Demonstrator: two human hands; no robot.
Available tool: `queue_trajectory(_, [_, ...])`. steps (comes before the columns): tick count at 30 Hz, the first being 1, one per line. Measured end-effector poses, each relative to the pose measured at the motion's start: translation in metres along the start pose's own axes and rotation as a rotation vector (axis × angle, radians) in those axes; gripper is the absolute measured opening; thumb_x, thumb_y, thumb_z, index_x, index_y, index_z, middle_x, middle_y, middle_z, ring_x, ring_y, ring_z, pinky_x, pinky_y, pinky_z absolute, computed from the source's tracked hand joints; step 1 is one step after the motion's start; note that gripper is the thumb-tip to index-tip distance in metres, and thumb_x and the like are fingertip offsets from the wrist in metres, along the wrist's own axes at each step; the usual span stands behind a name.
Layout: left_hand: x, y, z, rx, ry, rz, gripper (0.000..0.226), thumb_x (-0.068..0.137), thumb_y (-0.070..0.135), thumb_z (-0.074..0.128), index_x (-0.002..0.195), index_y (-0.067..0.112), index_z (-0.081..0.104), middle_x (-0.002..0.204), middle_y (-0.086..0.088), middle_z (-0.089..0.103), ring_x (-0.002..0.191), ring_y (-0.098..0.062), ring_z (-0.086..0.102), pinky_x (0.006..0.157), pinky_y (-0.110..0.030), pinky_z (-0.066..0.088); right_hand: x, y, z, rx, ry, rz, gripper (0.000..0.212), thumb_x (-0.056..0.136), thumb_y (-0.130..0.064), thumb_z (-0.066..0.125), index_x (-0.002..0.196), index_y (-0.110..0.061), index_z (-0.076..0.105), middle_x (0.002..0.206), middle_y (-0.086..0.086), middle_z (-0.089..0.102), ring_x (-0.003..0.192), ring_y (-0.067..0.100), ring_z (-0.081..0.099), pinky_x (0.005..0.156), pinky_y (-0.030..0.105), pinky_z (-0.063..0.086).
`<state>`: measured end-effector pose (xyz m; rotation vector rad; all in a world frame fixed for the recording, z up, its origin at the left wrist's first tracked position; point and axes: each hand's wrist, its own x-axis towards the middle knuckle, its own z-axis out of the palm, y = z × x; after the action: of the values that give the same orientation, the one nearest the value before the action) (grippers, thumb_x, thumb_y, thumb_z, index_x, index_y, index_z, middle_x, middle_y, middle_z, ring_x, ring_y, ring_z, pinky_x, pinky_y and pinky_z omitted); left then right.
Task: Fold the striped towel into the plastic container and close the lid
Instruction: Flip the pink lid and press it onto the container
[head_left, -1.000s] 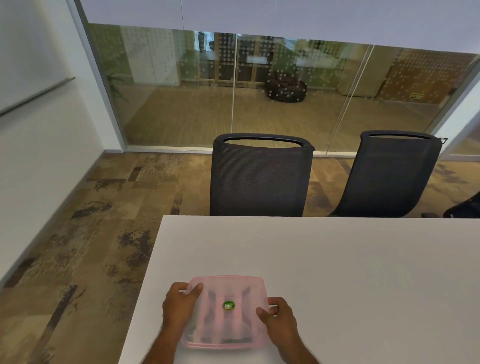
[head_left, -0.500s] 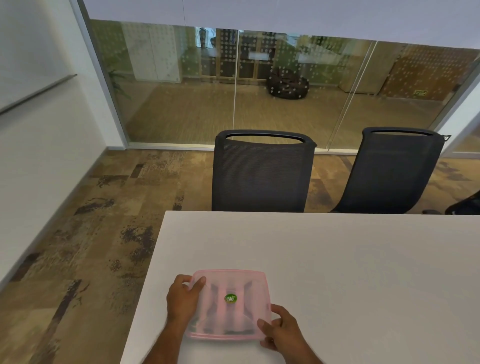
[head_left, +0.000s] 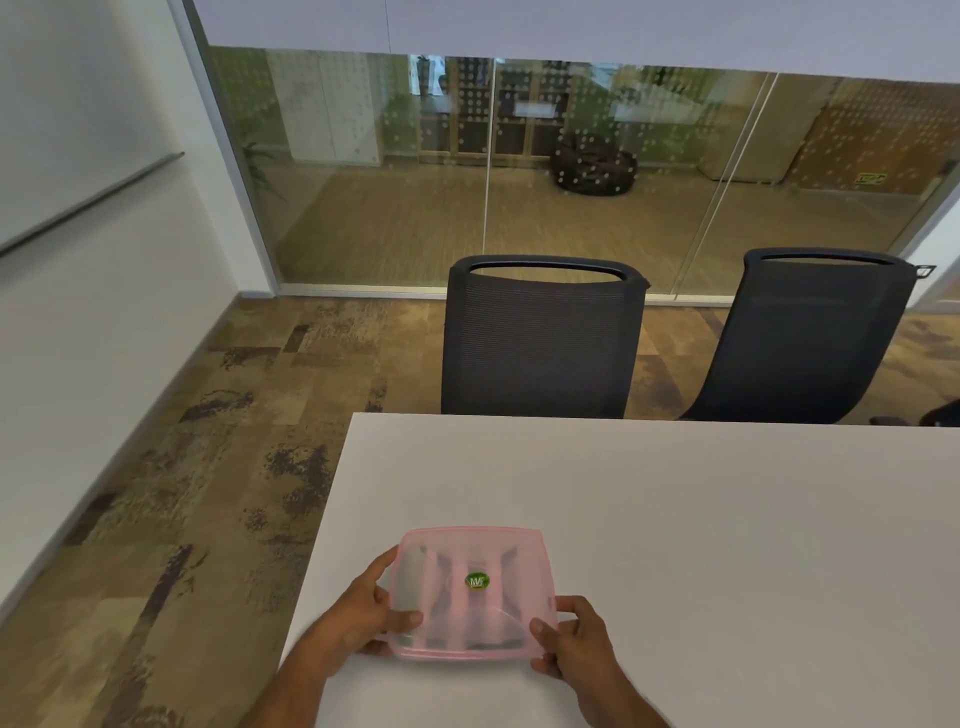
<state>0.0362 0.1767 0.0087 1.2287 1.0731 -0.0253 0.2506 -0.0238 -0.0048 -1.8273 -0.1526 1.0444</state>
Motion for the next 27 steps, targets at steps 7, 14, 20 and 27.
queue_trajectory(7, [-0.005,-0.007,0.001,-0.041,-0.042,0.014,0.104,0.056,0.005,0.093,0.140,0.037,0.041,0.109,-0.023,0.052,0.099,-0.042,0.063,0.077,-0.053,0.061,-0.003,-0.004,0.002,-0.033,0.010,0.001,0.027,0.081,-0.009,0.074,0.102,-0.012,0.057,0.084,0.019,0.061,0.071,0.028,0.066,0.064,0.039,0.063])
queue_trajectory(14, [0.000,-0.014,0.005,-0.049,0.022,0.068,0.104,0.058,0.004,0.089,0.144,0.037,0.039,0.117,-0.027,0.049,0.108,-0.049,0.058,0.077,-0.058,0.061,-0.003,-0.004,0.002,-0.039,0.018,-0.005,0.027,0.080,-0.009,0.074,0.101,-0.011,0.058,0.079,0.018,0.062,0.069,0.028,0.065,0.064,0.041,0.063])
queue_trajectory(20, [-0.003,-0.012,0.004,-0.024,0.018,0.060,0.102,0.065,-0.001,0.087,0.147,0.034,0.037,0.107,-0.020,0.051,0.096,-0.040,0.062,0.071,-0.049,0.062,-0.004,-0.006,0.003,-0.043,0.029,0.010,0.026,0.081,-0.009,0.074,0.101,-0.013,0.057,0.084,0.019,0.063,0.074,0.030,0.067,0.065,0.042,0.064])
queue_trajectory(27, [-0.007,-0.010,0.006,0.027,0.061,0.057,0.110,0.050,0.014,0.097,0.144,0.028,0.042,0.110,-0.024,0.054,0.101,-0.043,0.063,0.074,-0.053,0.063,-0.001,-0.003,0.003,-0.065,0.026,0.023,0.030,0.080,-0.012,0.075,0.105,-0.012,0.058,0.083,0.017,0.063,0.069,0.027,0.065,0.065,0.042,0.064])
